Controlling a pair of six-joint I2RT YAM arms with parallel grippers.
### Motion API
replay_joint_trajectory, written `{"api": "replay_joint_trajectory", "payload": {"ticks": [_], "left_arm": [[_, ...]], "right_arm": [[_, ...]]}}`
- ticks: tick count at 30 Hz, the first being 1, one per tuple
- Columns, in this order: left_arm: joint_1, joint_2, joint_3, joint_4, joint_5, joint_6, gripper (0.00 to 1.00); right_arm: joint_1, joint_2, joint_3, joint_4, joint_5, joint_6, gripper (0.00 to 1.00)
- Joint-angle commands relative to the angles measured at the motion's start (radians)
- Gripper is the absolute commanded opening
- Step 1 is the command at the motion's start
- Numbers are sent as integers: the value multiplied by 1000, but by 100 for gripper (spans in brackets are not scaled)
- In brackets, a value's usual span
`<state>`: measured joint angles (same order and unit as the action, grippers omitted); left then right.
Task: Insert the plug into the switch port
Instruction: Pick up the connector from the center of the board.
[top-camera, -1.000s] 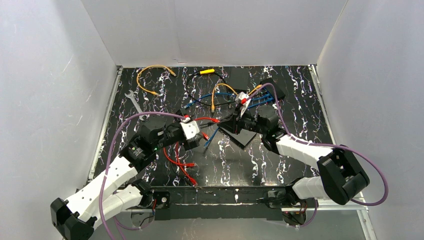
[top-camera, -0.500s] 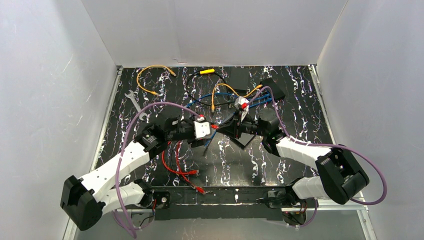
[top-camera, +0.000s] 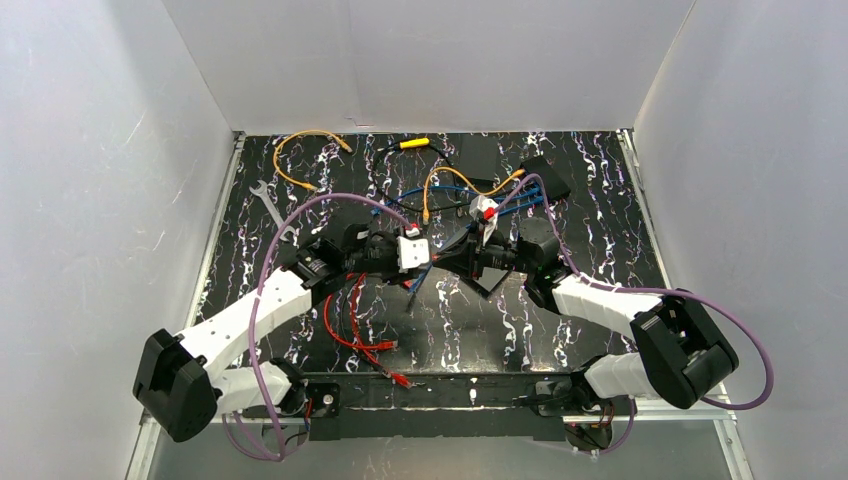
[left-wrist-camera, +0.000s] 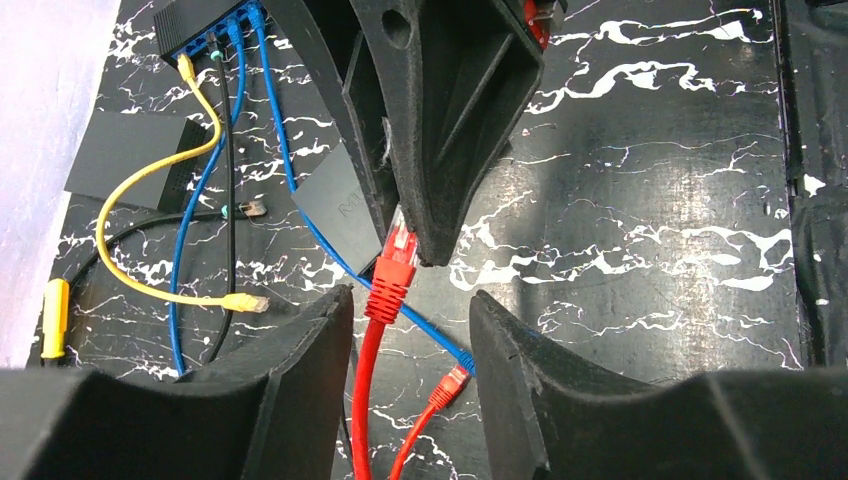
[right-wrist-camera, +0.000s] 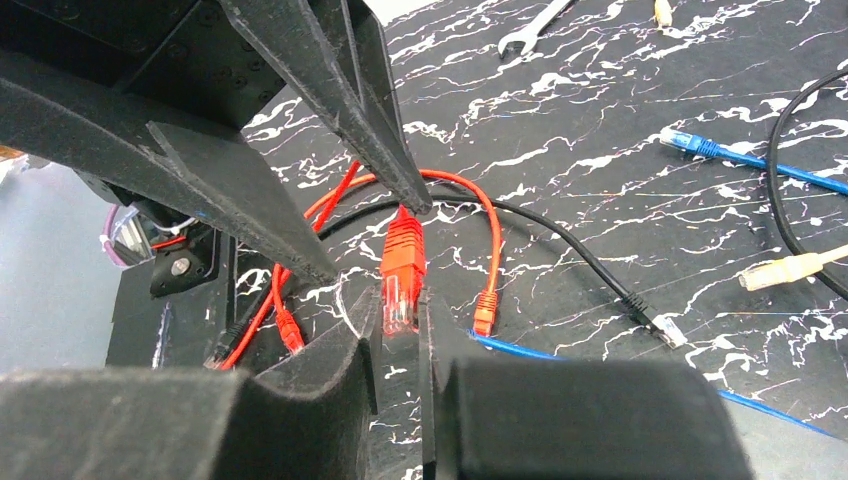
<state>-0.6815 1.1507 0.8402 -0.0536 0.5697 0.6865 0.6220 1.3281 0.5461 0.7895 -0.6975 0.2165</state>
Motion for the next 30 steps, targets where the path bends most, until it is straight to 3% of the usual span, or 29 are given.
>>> {"api": "replay_joint_trajectory", "payload": {"ticks": [1,5,14,17,21,25,26,28,30], "left_arm": [[12,18,51,-21,55,15,43],[14,46,73,-41,70,19,33],[16,82,94,-83,67,31,24],[16,92,103,-98,67,36,17],[16,109,127,-128,62,32,0],[17,123,131,-132,36,19,0],[16,124,128,-124,25,11,0],[18,123,113,-93,-9,-4,0],[27,121,95,-55,-50,-24,0]], "right_arm": [[4,-15,1,68,-26,9,1],[5,-15,0,68,-25,8,1],[5,-18,-3,66,-23,6,1],[5,-19,-2,66,-22,7,1],[5,-23,-4,65,-14,7,1],[5,-29,-8,59,17,9,2],[5,-32,-7,51,30,8,8],[5,-45,-9,22,81,2,35],[5,-66,-8,-20,152,-12,47]]}}
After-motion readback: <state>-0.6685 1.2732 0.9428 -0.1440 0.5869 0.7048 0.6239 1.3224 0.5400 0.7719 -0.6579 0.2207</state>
